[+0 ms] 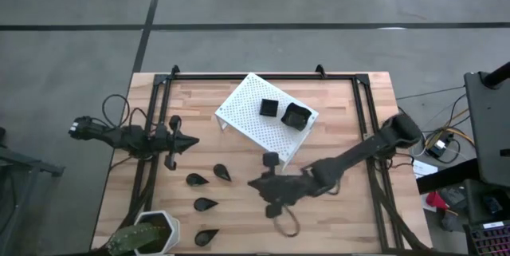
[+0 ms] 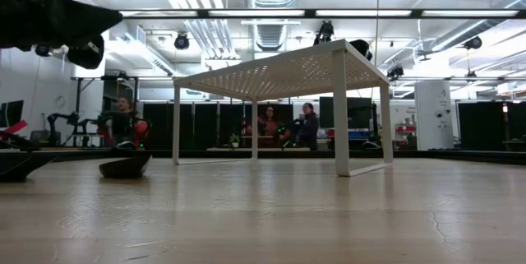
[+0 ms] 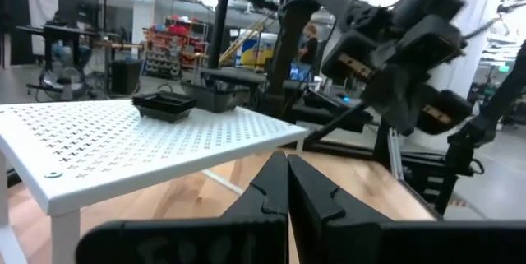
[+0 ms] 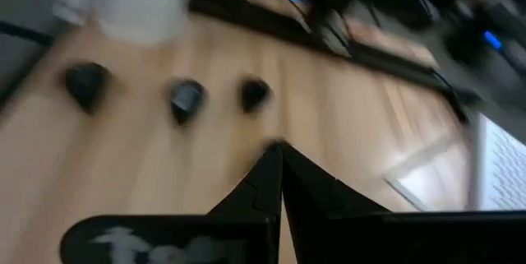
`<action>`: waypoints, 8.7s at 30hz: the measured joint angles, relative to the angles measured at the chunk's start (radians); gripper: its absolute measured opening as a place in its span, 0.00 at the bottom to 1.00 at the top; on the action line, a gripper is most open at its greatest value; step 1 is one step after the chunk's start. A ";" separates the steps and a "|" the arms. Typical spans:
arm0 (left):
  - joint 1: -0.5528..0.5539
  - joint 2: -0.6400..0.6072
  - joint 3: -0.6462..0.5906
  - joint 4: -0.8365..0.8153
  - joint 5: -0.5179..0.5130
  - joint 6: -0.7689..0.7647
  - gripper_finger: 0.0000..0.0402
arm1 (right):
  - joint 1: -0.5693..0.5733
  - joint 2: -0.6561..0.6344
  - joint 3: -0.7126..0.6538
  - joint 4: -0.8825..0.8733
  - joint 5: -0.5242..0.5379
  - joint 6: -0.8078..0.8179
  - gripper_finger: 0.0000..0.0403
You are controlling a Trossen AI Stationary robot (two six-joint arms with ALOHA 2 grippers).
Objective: Pick & Place Mini shaped plates
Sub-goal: Put the drop-shaped plate on the shelf
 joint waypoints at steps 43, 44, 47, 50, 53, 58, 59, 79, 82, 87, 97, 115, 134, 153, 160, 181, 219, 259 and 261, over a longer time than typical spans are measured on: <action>0.002 0.243 0.083 -0.041 -0.082 -0.252 0.00 | -0.321 -1.155 -1.184 0.534 0.005 -0.059 0.02; 0.002 0.264 0.094 -0.057 -0.082 -0.252 0.00 | -0.326 -1.172 -1.196 0.533 0.006 -0.050 0.02; 0.002 0.338 0.128 -0.077 -0.083 -0.248 0.00 | -0.347 -1.225 -1.228 0.534 0.007 -0.002 0.02; 0.002 0.413 0.162 -0.077 -0.082 -0.235 0.00 | -0.362 -1.268 -1.260 0.531 -0.015 0.039 0.02; 0.002 0.477 0.197 -0.076 -0.083 -0.218 0.00 | -0.375 -1.303 -1.272 0.491 -0.093 0.032 0.02; 0.002 0.558 0.236 -0.076 -0.083 -0.178 0.00 | -0.414 -1.344 -1.289 0.451 -0.135 0.050 0.02; 0.002 0.577 0.238 -0.078 -0.082 -0.171 0.00 | -0.421 -1.355 -1.297 0.449 -0.165 0.047 0.02; 0.002 0.955 0.440 -0.208 -0.012 -0.031 0.00 | -0.441 -1.636 -1.356 0.295 -0.206 -0.019 0.02; 0.001 1.021 0.489 -0.222 -0.015 -0.008 0.03 | -0.441 -1.646 -1.356 0.232 -0.207 0.067 0.02; -0.013 1.104 0.552 -0.231 -0.013 0.024 0.15 | -0.441 -1.626 -1.357 0.180 -0.206 0.212 0.02; -0.142 1.209 0.757 -0.532 0.053 -0.026 0.26 | -0.441 -1.604 -1.357 0.180 -0.206 0.175 0.02; -0.220 1.448 0.770 -0.533 0.065 -0.075 0.26 | -0.441 -1.604 -1.357 0.180 -0.206 0.175 0.02; -0.220 1.519 0.768 -0.541 -0.037 -0.049 0.26 | -0.441 -1.604 -1.357 0.180 -0.206 0.175 0.02; -0.218 1.523 0.768 -0.541 -0.037 -0.043 0.12 | -0.441 -1.604 -1.356 0.180 -0.206 0.174 0.02; -0.217 1.523 0.766 -0.539 -0.037 -0.026 0.11 | -0.441 -1.604 -1.356 0.180 -0.206 0.174 0.02; -0.217 1.523 0.740 -0.476 -0.052 -0.023 0.07 | -0.441 -1.603 -1.356 0.180 -0.206 0.174 0.02; 0.036 1.324 1.101 -0.922 -0.075 0.222 0.00 | -0.441 -1.603 -1.356 0.180 -0.206 0.174 0.02; 0.515 1.616 1.514 -1.109 0.226 0.598 0.00 | -0.441 -1.603 -1.356 0.180 -0.206 0.175 0.02; 0.515 1.616 1.514 -1.105 0.226 0.598 0.00 | -0.441 -1.603 -1.356 0.180 -0.206 0.174 0.02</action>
